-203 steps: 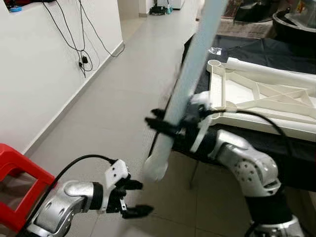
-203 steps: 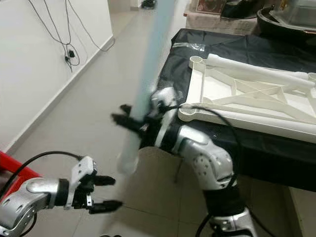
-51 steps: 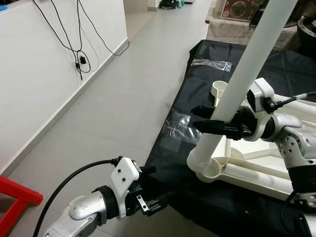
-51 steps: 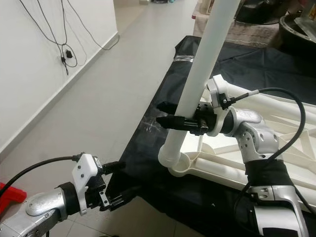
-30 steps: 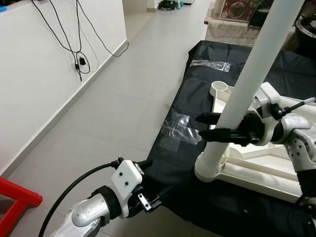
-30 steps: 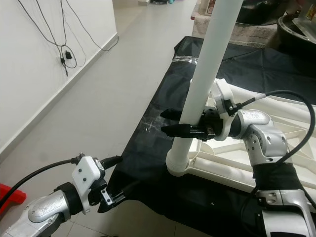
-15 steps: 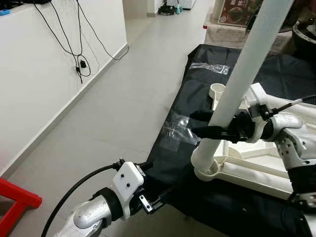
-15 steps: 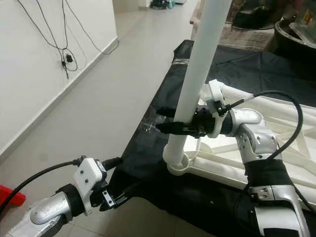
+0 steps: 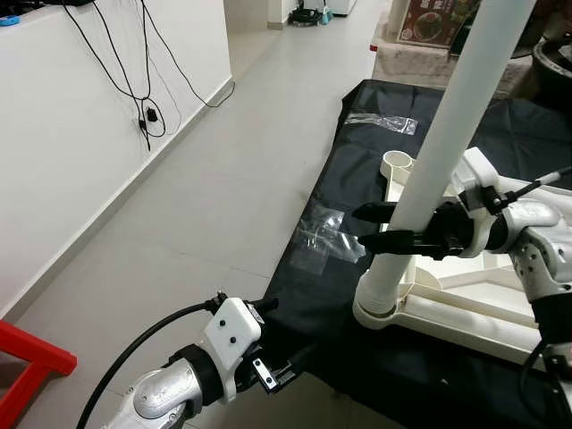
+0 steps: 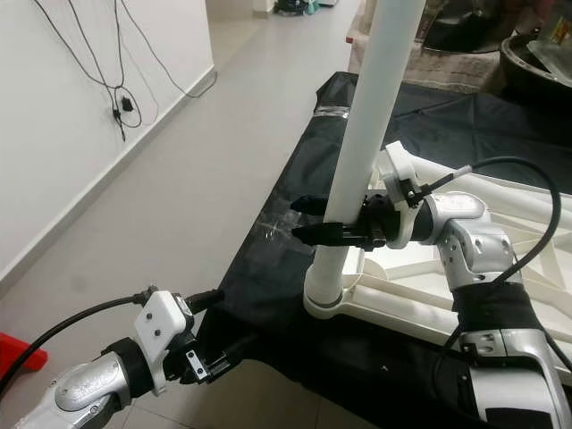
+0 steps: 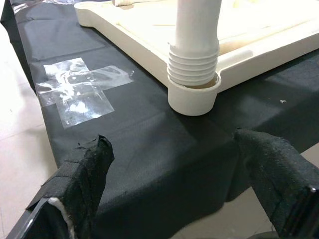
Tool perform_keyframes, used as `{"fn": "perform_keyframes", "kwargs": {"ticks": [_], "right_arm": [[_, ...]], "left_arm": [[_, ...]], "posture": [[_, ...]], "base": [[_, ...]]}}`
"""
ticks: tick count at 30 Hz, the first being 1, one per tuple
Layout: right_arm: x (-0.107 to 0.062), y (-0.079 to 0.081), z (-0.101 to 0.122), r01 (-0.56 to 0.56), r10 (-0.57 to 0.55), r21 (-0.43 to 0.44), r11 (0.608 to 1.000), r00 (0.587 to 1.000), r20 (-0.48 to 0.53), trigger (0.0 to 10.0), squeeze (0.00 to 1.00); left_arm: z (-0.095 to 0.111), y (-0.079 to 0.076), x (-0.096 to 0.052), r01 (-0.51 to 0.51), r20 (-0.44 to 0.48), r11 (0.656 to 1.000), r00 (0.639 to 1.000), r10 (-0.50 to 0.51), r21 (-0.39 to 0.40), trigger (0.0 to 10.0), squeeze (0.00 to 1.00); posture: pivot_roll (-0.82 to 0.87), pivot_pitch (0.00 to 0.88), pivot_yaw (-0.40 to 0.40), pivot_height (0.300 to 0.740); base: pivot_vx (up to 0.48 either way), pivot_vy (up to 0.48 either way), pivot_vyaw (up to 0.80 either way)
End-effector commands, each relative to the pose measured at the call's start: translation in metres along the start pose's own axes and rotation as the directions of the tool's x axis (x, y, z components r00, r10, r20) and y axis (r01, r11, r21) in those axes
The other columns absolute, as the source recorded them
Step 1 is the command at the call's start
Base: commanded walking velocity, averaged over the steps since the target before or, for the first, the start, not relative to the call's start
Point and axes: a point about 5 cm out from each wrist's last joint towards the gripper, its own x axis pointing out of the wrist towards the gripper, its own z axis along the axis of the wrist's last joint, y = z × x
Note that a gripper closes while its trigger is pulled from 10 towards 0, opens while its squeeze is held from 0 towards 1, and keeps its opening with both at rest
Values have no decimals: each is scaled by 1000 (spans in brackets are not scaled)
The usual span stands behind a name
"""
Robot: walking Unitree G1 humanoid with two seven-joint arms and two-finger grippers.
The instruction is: Building children table
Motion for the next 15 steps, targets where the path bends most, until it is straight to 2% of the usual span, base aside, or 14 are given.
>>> {"fn": "perform_keyframes", "kwargs": {"ticks": [1, 15], "right_arm": [[-2, 2, -15, 7, -4, 62, 998, 999, -50, 10000, 0], [2, 11, -14, -63, 64, 92, 994, 998, -16, 10000, 0]], "left_arm": [[2, -3, 0, 14, 6, 1000, 1000, -14, 4, 10000, 0], [1, -3, -2, 12, -2, 1000, 1000, -12, 4, 10000, 0]], "posture": [[112, 180, -5, 740], [114, 190, 0, 740]], "base": [[0, 0, 0], [0, 0, 0]]}}
